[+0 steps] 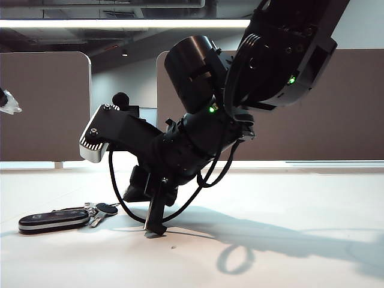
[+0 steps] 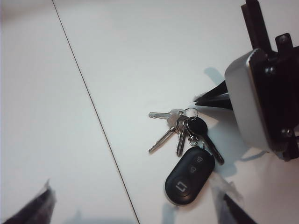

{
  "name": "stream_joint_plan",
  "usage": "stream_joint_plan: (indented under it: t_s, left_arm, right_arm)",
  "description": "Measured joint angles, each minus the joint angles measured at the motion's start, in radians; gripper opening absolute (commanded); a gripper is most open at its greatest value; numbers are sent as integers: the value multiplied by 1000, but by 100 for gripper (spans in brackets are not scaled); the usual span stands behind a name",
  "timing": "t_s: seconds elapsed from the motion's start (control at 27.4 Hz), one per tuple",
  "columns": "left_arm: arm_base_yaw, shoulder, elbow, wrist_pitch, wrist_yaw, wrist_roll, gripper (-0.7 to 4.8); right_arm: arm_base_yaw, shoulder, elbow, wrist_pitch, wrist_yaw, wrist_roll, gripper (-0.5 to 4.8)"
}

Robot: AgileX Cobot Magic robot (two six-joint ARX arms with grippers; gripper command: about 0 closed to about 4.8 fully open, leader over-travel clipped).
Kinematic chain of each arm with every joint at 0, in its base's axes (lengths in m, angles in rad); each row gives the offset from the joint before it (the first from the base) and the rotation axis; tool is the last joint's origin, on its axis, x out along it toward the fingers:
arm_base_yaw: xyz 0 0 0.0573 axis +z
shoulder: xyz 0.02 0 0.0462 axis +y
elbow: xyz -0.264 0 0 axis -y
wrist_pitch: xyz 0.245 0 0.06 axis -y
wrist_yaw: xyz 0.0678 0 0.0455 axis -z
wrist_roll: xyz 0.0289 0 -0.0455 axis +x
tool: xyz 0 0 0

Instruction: Hang the bunch of keys on the hook.

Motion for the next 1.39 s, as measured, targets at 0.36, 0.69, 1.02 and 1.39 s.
stream_joint_plan:
  t_s: [0.36, 0.69, 1.02, 1.39]
  left_arm:
    - [0, -36, 0, 0, 0, 0, 479]
    - [0, -51, 1, 1, -3, 0, 479]
    - [0, -51, 1, 2, -4, -4, 479]
    - [0, -79, 2, -5, -4, -23, 479]
  right_arm:
    - [5, 0, 0, 9, 0, -1, 169]
    - [5, 8, 3, 11, -76, -56, 166]
    - [24, 22, 10, 50, -98, -118, 84]
    - [32, 27, 13, 50, -82, -130, 54]
